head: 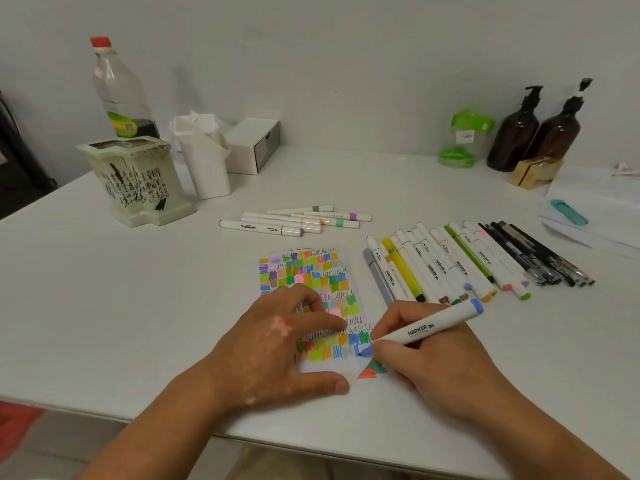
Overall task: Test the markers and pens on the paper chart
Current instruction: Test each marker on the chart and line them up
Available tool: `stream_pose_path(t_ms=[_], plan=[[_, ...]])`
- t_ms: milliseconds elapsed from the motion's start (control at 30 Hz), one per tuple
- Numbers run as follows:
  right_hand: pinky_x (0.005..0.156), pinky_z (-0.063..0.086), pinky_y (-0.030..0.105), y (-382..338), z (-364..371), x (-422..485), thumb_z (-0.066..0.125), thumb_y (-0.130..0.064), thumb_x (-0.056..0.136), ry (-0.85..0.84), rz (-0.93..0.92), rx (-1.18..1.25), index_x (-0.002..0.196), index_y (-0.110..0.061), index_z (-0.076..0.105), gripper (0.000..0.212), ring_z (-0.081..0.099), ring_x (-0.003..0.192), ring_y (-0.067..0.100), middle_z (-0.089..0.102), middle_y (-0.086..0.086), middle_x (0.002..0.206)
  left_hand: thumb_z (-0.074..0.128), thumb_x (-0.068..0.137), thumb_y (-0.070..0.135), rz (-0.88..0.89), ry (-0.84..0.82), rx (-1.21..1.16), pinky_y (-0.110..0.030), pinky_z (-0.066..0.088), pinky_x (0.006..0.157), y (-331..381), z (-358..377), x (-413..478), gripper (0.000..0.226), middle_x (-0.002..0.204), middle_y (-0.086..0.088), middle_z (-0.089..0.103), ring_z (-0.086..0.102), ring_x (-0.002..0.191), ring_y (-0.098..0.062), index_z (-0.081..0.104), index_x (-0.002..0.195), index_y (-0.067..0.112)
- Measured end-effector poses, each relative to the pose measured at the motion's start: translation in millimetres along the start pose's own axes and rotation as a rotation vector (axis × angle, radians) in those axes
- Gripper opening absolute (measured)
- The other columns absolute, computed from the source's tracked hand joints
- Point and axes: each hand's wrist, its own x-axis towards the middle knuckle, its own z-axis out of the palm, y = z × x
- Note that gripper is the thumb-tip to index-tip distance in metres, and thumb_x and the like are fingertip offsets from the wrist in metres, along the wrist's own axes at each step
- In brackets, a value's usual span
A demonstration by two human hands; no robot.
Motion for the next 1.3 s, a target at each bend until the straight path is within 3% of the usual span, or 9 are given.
stream_pose_path(t_ms=[367, 533, 600, 667, 767, 933, 1000, 1100, 1300], plan=[[0.046, 0.043, 0.012, 3.1, 0.7, 0.7, 0.077, -0.017, 0.082, 0.050, 0.020, 0.001, 0.075, -0.023, 0.070, 0.011, 0.061, 0.053, -0.001, 0.067, -0.013, 0.058, 0.045, 0.067, 0.094, -0.005, 0.008, -0.015, -0.016, 0.037, 0.097, -1.8, 2.0, 0.8, 0.080, 0.128, 0.025, 0.037, 0.039, 0.118, 0.001, 0.049, 0.135, 0.052], [0.045, 0.042, 0.016, 7.6, -0.3, 1.2, 0.077, -0.018, 0.082, 0.072, -0.031, 0.068, 0.076, -0.026, 0.070, 0.012, 0.057, 0.049, 0.003, 0.065, -0.007, 0.056, 0.048, 0.071, 0.089, -0.022, 0.010, -0.050, -0.017, 0.039, 0.100, 0.6, 0.2, 0.3, 0.080, 0.133, 0.027, 0.035, 0.039, 0.119, 0.004, 0.037, 0.140, 0.052], [0.043, 0.042, 0.023, 10.4, -2.5, 1.4, 0.077, -0.019, 0.080, 0.103, -0.039, 0.229, 0.077, -0.023, 0.069, 0.010, 0.053, 0.047, 0.011, 0.061, 0.001, 0.053, 0.055, 0.084, 0.067, -0.085, 0.068, -0.289, -0.016, 0.046, 0.092, -1.0, -2.5, -1.4, 0.057, 0.127, 0.034, 0.041, 0.047, 0.113, 0.007, 0.037, 0.136, 0.050], [0.042, 0.042, 0.027, 10.3, -6.9, 3.5, 0.074, -0.024, 0.075, 0.132, -0.023, 0.420, 0.074, -0.020, 0.066, 0.009, 0.051, 0.046, 0.019, 0.059, 0.009, 0.054, 0.048, 0.094, 0.031, -0.155, 0.172, -0.598, -0.020, 0.053, 0.075, -4.5, -6.9, -2.9, 0.033, 0.109, 0.024, 0.056, 0.060, 0.101, -0.002, 0.043, 0.124, 0.044], [0.044, 0.044, 0.025, 2.1, -14.4, 12.3, 0.076, -0.032, 0.071, 0.136, -0.083, 0.460, 0.075, -0.018, 0.067, 0.017, 0.052, 0.046, 0.021, 0.062, 0.012, 0.058, 0.035, 0.103, 0.005, -0.274, 0.285, -0.808, -0.027, 0.060, 0.072, -9.0, -10.3, -3.6, 0.040, 0.111, 0.010, 0.066, 0.069, 0.102, -0.011, 0.049, 0.116, 0.040], [0.045, 0.044, 0.027, -28.7, -14.6, 44.2, 0.081, -0.033, 0.071, 0.041, -0.160, 0.447, 0.081, -0.019, 0.072, 0.019, 0.054, 0.049, 0.018, 0.061, 0.006, 0.056, 0.053, 0.097, 0.033, -0.363, 0.373, -0.922, -0.034, 0.063, 0.071, -10.8, -8.7, -1.8, 0.028, 0.111, 0.014, 0.070, 0.073, 0.096, -0.013, 0.048, 0.122, 0.044], [0.047, 0.046, 0.027, -37.2, -11.0, 61.2, 0.080, -0.020, 0.079, -0.023, -0.143, 0.485, 0.082, -0.018, 0.073, 0.008, 0.057, 0.053, 0.017, 0.062, 0.005, 0.060, 0.067, 0.086, 0.028, -0.402, 0.424, -1.013, -0.029, 0.062, 0.069, -12.9, -10.4, -0.6, 0.035, 0.110, 0.017, 0.072, 0.074, 0.095, -0.011, 0.054, 0.116, 0.043], [0.047, 0.046, 0.025, -38.3, -2.2, 76.7, 0.071, -0.015, 0.079, -0.107, -0.068, 0.683, 0.081, -0.015, 0.073, 0.003, 0.058, 0.055, 0.018, 0.063, 0.008, 0.065, 0.079, 0.076, 0.023, -0.462, 0.488, -1.032, -0.021, 0.060, 0.067, -16.7, -10.0, 1.3, 0.022, 0.118, 0.026, 0.067, 0.072, 0.097, -0.005, 0.074, 0.094, 0.032], [0.048, 0.047, 0.025, -14.4, 13.1, 72.5, 0.075, -0.027, 0.071, -0.055, -0.097, 0.683, 0.078, -0.017, 0.071, 0.013, 0.058, 0.055, 0.019, 0.066, 0.012, 0.068, 0.067, 0.079, 0.042, -0.456, 0.520, -0.976, -0.012, 0.055, 0.063, -14.5, -9.3, 1.2, 0.029, 0.102, 0.021, 0.074, 0.070, 0.094, 0.002, 0.074, 0.107, 0.043]])
